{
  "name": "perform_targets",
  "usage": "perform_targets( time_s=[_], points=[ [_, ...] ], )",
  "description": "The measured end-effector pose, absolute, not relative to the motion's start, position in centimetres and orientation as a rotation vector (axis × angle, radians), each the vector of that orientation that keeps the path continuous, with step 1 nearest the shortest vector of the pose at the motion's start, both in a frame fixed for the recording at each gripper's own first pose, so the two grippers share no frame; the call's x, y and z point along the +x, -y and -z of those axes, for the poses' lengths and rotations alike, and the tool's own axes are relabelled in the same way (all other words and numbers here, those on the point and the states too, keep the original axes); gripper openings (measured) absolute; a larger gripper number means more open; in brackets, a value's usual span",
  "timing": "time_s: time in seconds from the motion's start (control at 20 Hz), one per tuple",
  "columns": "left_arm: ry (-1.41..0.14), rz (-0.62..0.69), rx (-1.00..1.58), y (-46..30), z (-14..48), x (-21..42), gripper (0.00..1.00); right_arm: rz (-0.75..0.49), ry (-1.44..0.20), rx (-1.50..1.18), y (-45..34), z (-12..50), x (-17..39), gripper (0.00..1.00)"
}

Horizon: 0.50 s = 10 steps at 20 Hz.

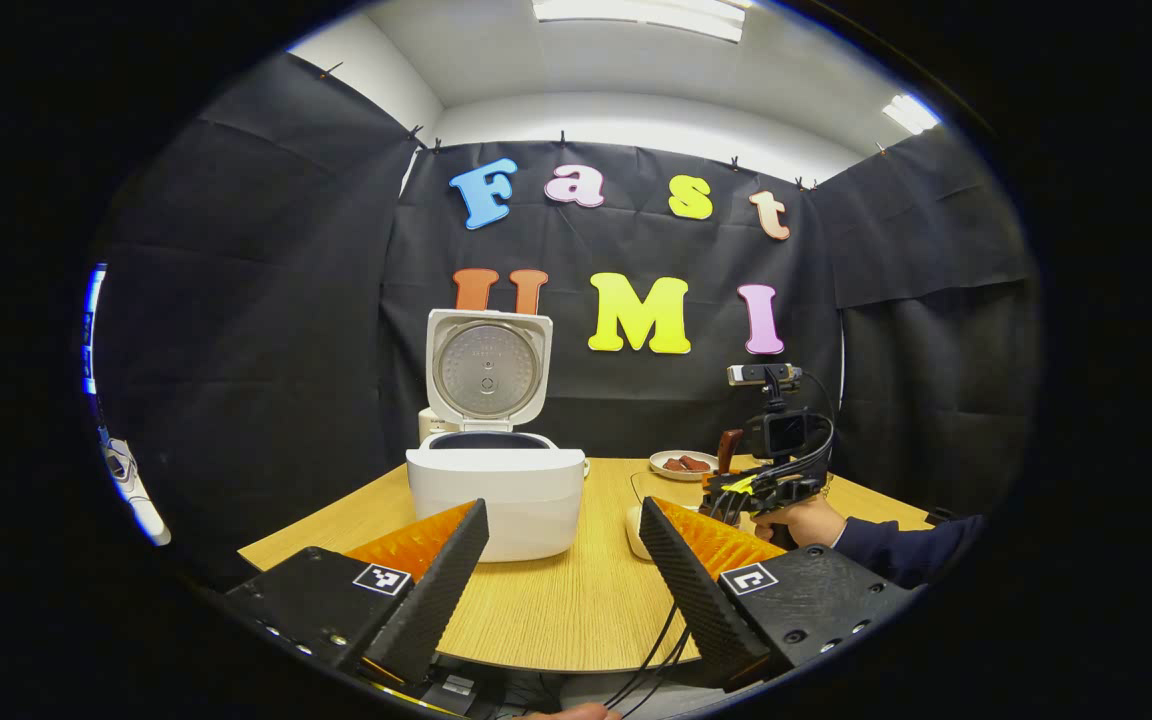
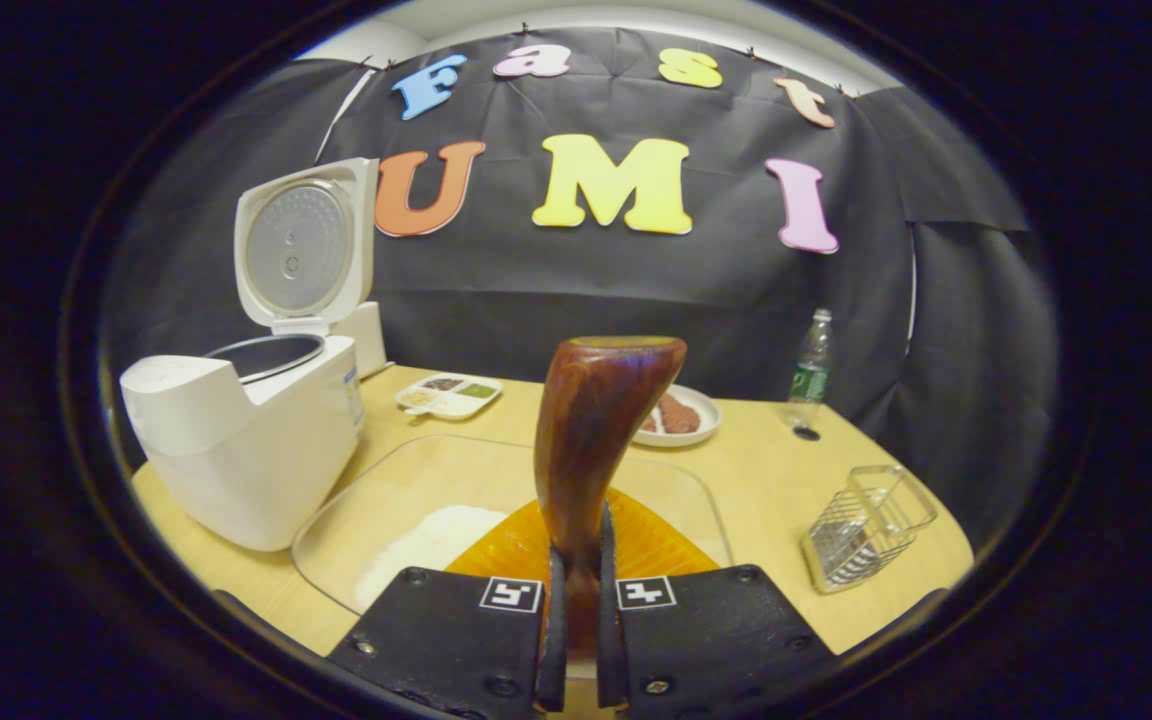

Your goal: Close the left gripper, press the button to open the rice cooker; take a wooden spoon from the chopstick holder with the right hand, scoop a spoonful of rice and pour it into the rice cooker, then put the wooden spoon back into the chopstick holder.

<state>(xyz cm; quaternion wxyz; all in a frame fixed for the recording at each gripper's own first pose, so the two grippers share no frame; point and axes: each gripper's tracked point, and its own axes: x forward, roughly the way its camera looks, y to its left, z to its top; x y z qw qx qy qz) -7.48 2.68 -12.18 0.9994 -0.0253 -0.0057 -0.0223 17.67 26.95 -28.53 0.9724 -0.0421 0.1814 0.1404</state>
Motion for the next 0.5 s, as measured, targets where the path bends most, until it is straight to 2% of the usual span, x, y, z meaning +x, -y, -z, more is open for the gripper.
perform_targets(
  time_s=[0.1, 0.25, 0.5],
  points=[
    [0.019, 0.068, -0.052, -1.9, 11.9, -7.7, 0.93, -0.311, -0.368, -0.042, -28.0, 28.5, 17.4, 0.14],
    [0.040, 0.054, -0.032, -2.5, 11.0, -7.2, 0.93, -0.374, -0.419, 0.061, -29.8, 28.7, 16.6, 0.14],
    [0.028, 0.040, -0.045, -3.2, 9.5, -4.2, 0.93, -0.374, -0.498, 0.205, -28.8, 28.9, 17.1, 0.13]
  ],
)
